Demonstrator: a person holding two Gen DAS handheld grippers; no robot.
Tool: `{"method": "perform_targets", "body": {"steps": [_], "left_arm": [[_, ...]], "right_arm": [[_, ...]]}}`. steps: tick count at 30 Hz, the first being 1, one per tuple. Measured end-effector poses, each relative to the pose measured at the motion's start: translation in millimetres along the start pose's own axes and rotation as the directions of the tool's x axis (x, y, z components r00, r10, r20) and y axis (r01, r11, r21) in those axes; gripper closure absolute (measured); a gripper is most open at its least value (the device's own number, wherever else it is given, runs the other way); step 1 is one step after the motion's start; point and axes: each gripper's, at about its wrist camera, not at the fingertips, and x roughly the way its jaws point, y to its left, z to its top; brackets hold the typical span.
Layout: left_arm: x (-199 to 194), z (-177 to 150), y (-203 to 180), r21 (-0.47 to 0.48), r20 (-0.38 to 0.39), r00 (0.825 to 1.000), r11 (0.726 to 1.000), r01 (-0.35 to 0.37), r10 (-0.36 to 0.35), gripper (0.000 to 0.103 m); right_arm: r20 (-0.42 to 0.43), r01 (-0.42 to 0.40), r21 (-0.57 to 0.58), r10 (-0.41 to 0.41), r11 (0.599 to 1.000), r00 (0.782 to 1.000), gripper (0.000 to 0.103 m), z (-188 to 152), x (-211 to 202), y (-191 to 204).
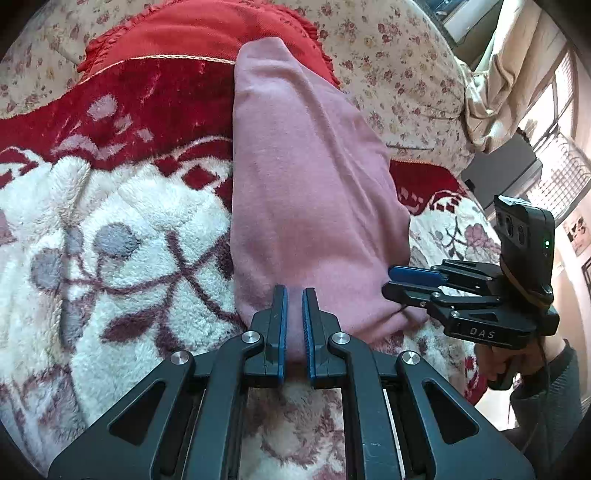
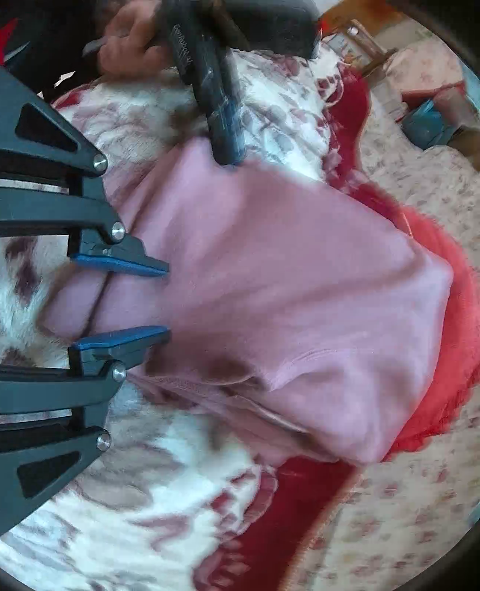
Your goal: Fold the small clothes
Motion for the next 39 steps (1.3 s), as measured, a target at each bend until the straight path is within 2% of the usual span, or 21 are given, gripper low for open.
{"method": "perform_targets", "body": {"steps": [3, 6, 9, 10, 11, 12, 14, 15, 16, 17, 19, 21, 22, 24, 27, 29, 30, 31, 33, 37, 39], "left_arm": [[-5, 15, -9, 0.003, -0.035, 0.998, 0.999, -0.048, 0.048, 0.096], [-13, 49, -22, 0.023, -0.006, 0.996, 0.996, -0.086, 0.086, 0.096], [-18, 103, -36, 0.059, 0.115, 0.985, 0.989, -0.133, 0.126, 0.096], [-12, 119, -37, 0.056, 0.134, 0.983, 0.99, -0.132, 0.124, 0.091], [-1, 133, -38, 0.06, 0.132, 0.984, 0.99, -0.124, 0.115, 0.085], [9, 142, -37, 0.068, 0.134, 0.985, 0.99, -0.121, 0.112, 0.085], [38, 159, -28, 0.067, 0.155, 0.978, 0.986, -0.152, 0.14, 0.085], [53, 162, -20, 0.067, 0.137, 0.975, 0.98, -0.186, 0.175, 0.085], [65, 164, -10, 0.047, 0.113, 0.973, 0.977, -0.207, 0.201, 0.084], [71, 162, 1, 0.024, 0.097, 0.976, 0.979, -0.2, 0.197, 0.081], [74, 158, 18, -0.017, 0.117, 0.983, 0.99, -0.138, 0.14, 0.08], [73, 161, 16, -0.007, 0.108, 0.984, 0.99, -0.141, 0.141, 0.08], [72, 162, 15, -0.005, 0.111, 0.984, 0.99, -0.14, 0.14, 0.08], [64, 163, 14, -0.013, 0.131, 0.984, 0.993, -0.119, 0.12, 0.08], [62, 162, 11, 0.026, 0.159, 0.981, 0.992, -0.12, 0.114, 0.08], [67, 157, 12, 0.059, 0.152, 0.979, 0.987, -0.149, 0.138, 0.078], [68, 156, 14, 0.067, 0.157, 0.978, 0.987, -0.146, 0.135, 0.078], [69, 156, 14, 0.069, 0.158, 0.979, 0.987, -0.142, 0.13, 0.078], [67, 155, 13, 0.069, 0.151, 0.98, 0.987, -0.142, 0.13, 0.078], [50, 150, 12, 0.051, 0.14, 0.984, 0.992, -0.119, 0.111, 0.078], [40, 141, 12, 0.028, 0.116, 0.988, 0.994, -0.109, 0.105, 0.067]], "right_arm": [[-0.059, -0.029, 0.037, 0.032, 0.999, 0.998, 0.076, 7, -10, -5], [0.076, -0.029, 0.077, 0.023, 0.997, 0.997, 0.076, 21, -43, -13], [0.208, -0.009, 0.176, -0.028, 0.984, 0.978, 0.076, 45, -55, -26], [0.224, -0.007, 0.192, -0.037, 0.981, 0.974, 0.076, 52, -52, -28], [0.23, -0.004, 0.196, -0.042, 0.981, 0.972, 0.076, 58, -47, -28], [0.227, -0.003, 0.193, -0.042, 0.981, 0.973, 0.076, 67, -38, -27], [0.163, 0.002, 0.184, -0.032, 0.983, 0.986, 0.076, 73, -10, -31], [0.119, 0.019, 0.177, -0.041, 0.984, 0.992, 0.076, 70, 3, -33], [0.08, 0.054, 0.161, -0.067, 0.986, 0.995, 0.076, 65, 15, -35], [0.082, 0.061, 0.155, -0.074, 0.986, 0.994, 0.076, 62, 19, -34], [0.083, 0.043, 0.159, -0.056, 0.986, 0.995, 0.076, 62, 17, -37], [0.032, 0.029, 0.182, -0.035, 0.983, 0.999, 0.076, 67, 8, -41], [0.044, 0.023, 0.193, -0.032, 0.981, 0.998, 0.076, 71, -1, -44], [0.145, 0.059, 0.239, -0.095, 0.969, 0.985, 0.076, 81, -21, -53], [0.297, 0.033, 0.338, -0.14, 0.94, 0.944, 0.076, 94, -35, -70], [0.324, 0.037, 0.361, -0.162, 0.932, 0.932, 0.074, 100, -27, -73], [0.313, 0.034, 0.367, -0.157, 0.93, 0.937, 0.074, 102, -18, -78], [0.246, 0.049, 0.39, -0.156, 0.92, 0.957, 0.074, 100, 3, -86], [0.182, 0.061, 0.435, -0.153, 0.898, 0.971, 0.074, 98, 23, -93], [0.233, 0.013, 0.467, -0.137, 0.884, 0.963, 0.074, 95, 1, -96], [0.288, -0.006, 0.464, -0.144, 0.886, 0.947, 0.073, 83, -27, -87]]}}
